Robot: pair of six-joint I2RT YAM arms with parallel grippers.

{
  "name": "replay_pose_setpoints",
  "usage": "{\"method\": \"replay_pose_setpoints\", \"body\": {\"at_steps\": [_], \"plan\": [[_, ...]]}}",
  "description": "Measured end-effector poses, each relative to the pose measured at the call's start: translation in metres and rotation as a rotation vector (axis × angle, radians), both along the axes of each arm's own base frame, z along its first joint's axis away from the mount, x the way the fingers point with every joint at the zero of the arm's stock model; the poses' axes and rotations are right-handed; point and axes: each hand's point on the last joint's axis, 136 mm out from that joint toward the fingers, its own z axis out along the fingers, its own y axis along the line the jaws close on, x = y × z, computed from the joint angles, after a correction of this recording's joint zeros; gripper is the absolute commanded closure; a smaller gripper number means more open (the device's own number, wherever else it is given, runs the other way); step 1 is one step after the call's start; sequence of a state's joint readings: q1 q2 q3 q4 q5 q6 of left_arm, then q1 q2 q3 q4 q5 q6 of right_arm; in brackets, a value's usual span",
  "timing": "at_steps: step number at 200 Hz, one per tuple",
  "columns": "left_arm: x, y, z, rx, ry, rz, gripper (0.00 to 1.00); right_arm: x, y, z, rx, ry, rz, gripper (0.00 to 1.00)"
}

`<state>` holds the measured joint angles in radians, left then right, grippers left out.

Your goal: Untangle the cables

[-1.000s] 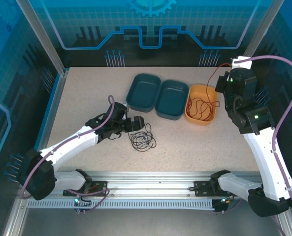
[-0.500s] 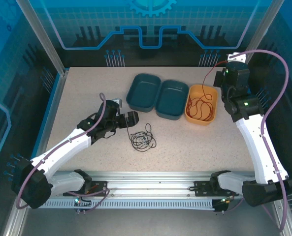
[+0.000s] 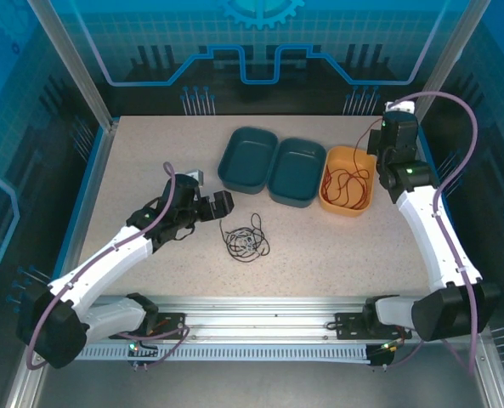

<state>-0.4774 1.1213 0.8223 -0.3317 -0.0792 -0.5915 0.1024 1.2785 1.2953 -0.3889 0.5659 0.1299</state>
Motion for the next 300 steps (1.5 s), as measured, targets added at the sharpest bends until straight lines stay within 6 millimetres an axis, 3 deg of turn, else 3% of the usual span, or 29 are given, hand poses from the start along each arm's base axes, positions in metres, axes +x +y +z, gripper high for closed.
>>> {"method": "replay_pose_setpoints", "body": {"at_steps": [41,81,129,168,204,258,300], "plan": [[0.0,0.001,-0.001,0.0,0.001,0.002,0.01,0.002,0.007,-0.055,0.046,0.128,0.025,1.0],[0.002,-0.001,0.0,-0.009,-0.005,-0.002,0.01,-0.001,0.019,-0.096,0.131,0.253,0.053,1.0],[0.003,-0.005,-0.006,-0.016,0.014,-0.014,0.01,-0.003,0.031,-0.166,0.215,0.491,0.042,1.0],[0.003,-0.009,-0.012,-0.018,0.039,-0.027,0.01,-0.005,0.034,-0.205,0.253,0.633,-0.003,1.0],[0.002,-0.011,-0.015,-0.021,0.05,-0.036,0.01,-0.004,0.034,-0.229,0.269,0.71,-0.041,1.0],[0.002,-0.013,-0.021,-0.021,0.068,-0.044,0.01,-0.004,0.035,-0.249,0.268,0.775,-0.06,0.59],[0.002,-0.013,-0.019,-0.022,0.066,-0.044,0.01,-0.004,0.036,-0.245,0.266,0.772,-0.061,0.51]]}}
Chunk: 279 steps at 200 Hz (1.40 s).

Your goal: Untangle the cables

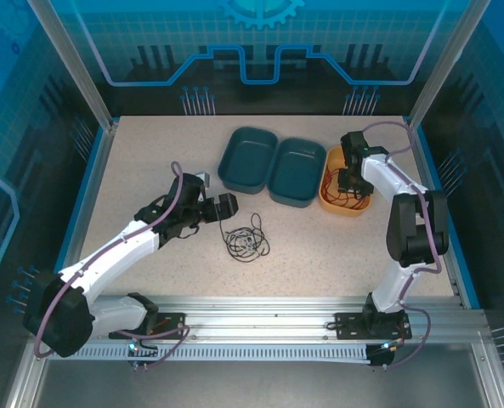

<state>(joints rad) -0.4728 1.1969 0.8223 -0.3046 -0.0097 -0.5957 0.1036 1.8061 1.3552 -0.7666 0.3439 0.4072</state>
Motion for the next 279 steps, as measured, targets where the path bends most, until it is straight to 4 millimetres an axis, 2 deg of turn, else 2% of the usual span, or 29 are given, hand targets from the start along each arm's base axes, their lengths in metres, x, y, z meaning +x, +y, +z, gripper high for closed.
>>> {"method": "replay_pose_setpoints", "body": {"at_steps": [19,40,66,92,107,152,175,205,236,279], "plan": [[0.0,0.0,0.0,0.0,0.0,0.0,0.01,-0.002,-0.001,0.012,-0.002,-0.022,-0.001,0.47],[0.0,0.0,0.0,0.001,0.0,0.0,0.01,-0.003,-0.001,0.039,0.005,-0.095,0.001,0.4],[0.0,0.0,0.0,0.001,0.0,0.002,0.01,-0.013,0.004,0.076,0.021,-0.195,0.018,0.22],[0.001,0.002,0.0,-0.002,0.001,0.012,0.01,-0.032,0.019,0.095,0.051,-0.259,0.055,0.06],[0.002,0.004,0.0,-0.002,0.002,0.019,0.01,-0.044,0.028,0.097,0.068,-0.278,0.084,0.0],[0.005,0.009,-0.002,-0.027,0.015,0.062,0.01,-0.076,0.06,0.101,0.114,-0.328,0.179,0.0],[0.003,0.014,-0.009,-0.027,0.025,0.085,0.01,-0.089,0.079,0.106,0.139,-0.361,0.231,0.0],[0.001,0.018,-0.015,-0.03,0.041,0.109,0.01,-0.102,0.112,0.109,0.168,-0.383,0.316,0.0],[0.002,0.02,-0.016,-0.032,0.045,0.119,0.01,-0.115,0.15,0.105,0.192,-0.376,0.4,0.0],[-0.003,0.02,-0.023,-0.031,0.066,0.112,0.01,-0.131,0.203,0.081,0.17,-0.3,0.51,0.05]]}}
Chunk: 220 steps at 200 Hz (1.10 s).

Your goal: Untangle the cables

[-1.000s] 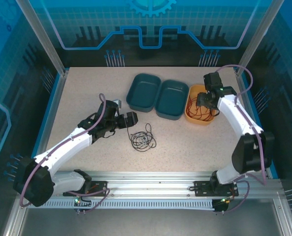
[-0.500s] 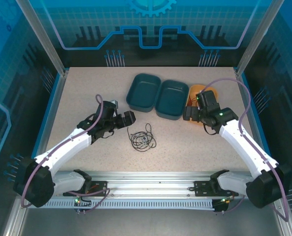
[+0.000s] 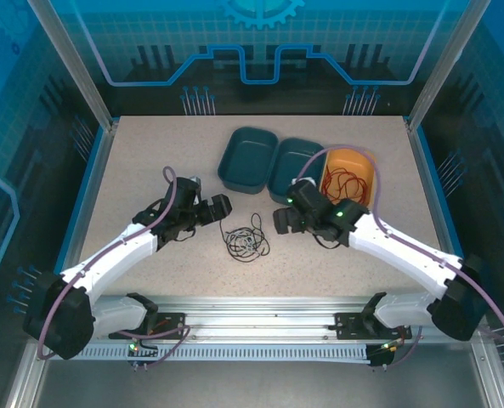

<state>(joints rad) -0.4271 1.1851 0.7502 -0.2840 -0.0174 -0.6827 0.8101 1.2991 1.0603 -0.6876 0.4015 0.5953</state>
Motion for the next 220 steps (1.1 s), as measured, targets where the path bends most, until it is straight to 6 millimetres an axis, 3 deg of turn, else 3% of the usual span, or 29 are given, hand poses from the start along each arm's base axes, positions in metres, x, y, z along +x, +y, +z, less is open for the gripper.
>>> {"method": "replay_pose_setpoints", "body": {"at_steps": [56,89,124,185,220], "plan": [[-0.024,0.001,-0.031,-0.027,0.095,-0.007,0.01,-0.003,0.063,-0.03,-0.026,0.078,0.066,0.22],[-0.025,-0.006,-0.042,-0.062,0.132,-0.014,0.01,0.001,0.084,-0.056,-0.028,0.148,0.046,0.31],[-0.022,-0.015,-0.053,-0.105,0.163,-0.015,0.04,0.015,0.106,-0.067,-0.002,0.187,0.011,0.49],[-0.021,-0.02,-0.068,-0.138,0.203,-0.003,0.09,0.042,0.119,-0.089,-0.021,0.233,-0.031,0.62],[-0.02,-0.022,-0.075,-0.147,0.222,0.009,0.11,0.049,0.116,-0.105,-0.054,0.26,-0.052,0.63]]}}
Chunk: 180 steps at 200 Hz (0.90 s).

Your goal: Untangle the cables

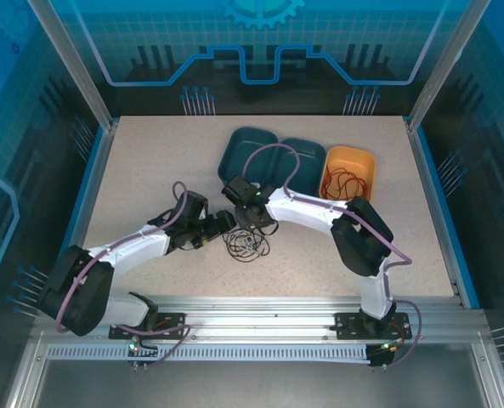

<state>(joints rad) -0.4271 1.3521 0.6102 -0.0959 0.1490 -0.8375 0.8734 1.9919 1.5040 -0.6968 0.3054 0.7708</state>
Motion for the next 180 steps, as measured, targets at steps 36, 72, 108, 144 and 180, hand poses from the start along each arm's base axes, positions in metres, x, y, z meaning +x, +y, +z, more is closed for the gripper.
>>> {"method": "replay_pose_setpoints", "body": {"at_steps": [36,72,108,144,180], "plan": [[0.0,-0.001,-0.005,-0.001,0.013,-0.001,0.14,0.004,0.001,-0.008,-0.016,0.012,-0.003,0.67],[0.002,-0.002,-0.007,-0.002,0.013,-0.002,0.14,0.006,0.003,-0.015,-0.023,0.02,-0.003,0.7],[0.0,-0.005,-0.011,0.003,0.023,-0.012,0.14,0.009,0.002,-0.016,-0.022,0.019,-0.004,0.76],[-0.005,-0.01,-0.016,0.003,0.044,-0.019,0.18,0.011,0.001,-0.016,-0.022,0.017,-0.002,0.9],[-0.006,-0.011,-0.019,0.004,0.057,-0.015,0.19,0.012,0.003,-0.016,-0.021,0.011,0.012,1.0]]}}
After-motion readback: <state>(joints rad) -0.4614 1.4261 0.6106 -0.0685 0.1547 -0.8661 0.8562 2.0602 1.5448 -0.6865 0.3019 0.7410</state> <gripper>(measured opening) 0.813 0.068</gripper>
